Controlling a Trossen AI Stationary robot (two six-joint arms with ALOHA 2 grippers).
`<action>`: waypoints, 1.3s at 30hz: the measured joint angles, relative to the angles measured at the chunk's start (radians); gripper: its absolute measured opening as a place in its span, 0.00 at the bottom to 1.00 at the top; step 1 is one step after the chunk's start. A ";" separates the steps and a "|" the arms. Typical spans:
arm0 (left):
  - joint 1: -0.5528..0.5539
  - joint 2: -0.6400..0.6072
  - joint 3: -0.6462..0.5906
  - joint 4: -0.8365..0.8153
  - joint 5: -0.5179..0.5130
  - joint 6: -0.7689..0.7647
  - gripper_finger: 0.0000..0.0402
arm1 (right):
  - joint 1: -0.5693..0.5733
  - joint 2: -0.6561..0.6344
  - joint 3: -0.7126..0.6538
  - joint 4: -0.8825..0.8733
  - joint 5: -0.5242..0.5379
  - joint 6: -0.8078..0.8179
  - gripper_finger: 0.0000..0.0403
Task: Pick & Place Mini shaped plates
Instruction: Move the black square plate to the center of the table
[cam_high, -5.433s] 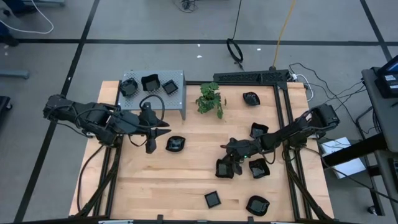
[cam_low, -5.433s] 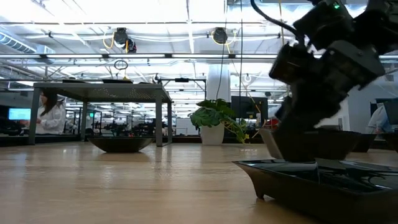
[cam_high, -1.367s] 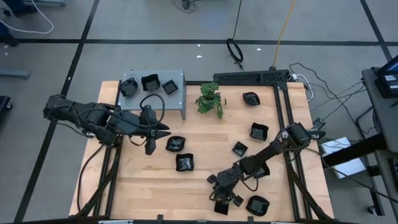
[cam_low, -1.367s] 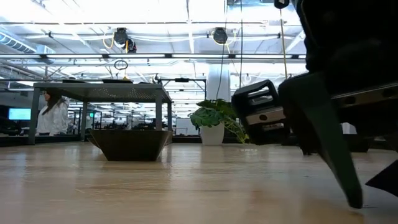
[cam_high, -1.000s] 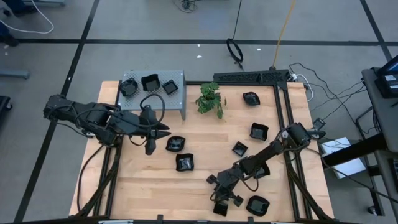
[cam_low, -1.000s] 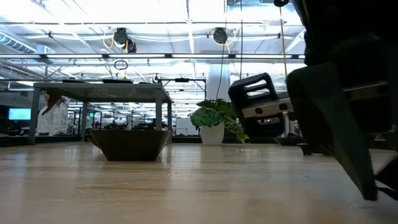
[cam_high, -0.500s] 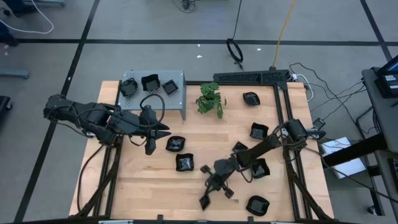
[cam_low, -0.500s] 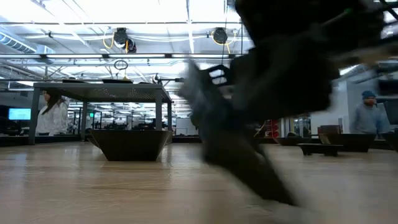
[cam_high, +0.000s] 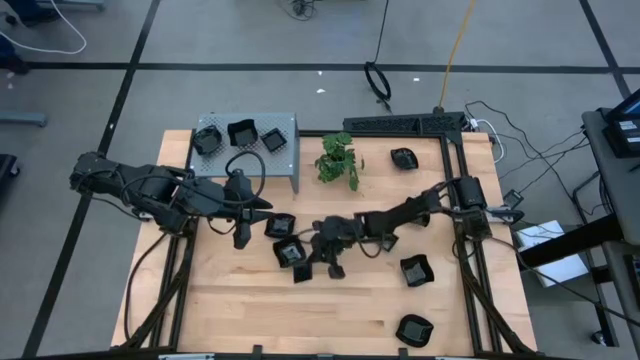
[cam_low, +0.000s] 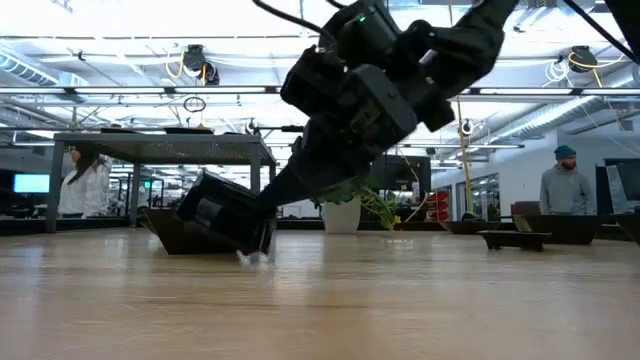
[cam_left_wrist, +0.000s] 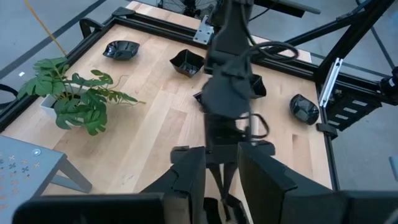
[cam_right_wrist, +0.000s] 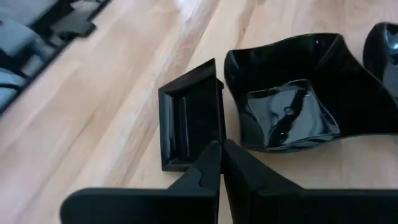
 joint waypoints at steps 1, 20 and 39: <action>0.000 0.000 0.000 0.000 0.001 0.001 0.24 | -0.009 0.000 0.006 -0.007 -0.021 0.009 0.01; 0.000 0.000 0.000 0.000 -0.001 0.027 0.24 | 0.065 0.000 0.034 -0.071 0.092 -0.017 0.01; 0.000 0.000 0.000 -0.002 0.010 0.009 0.24 | 0.051 -0.024 0.034 -0.077 0.054 0.003 0.32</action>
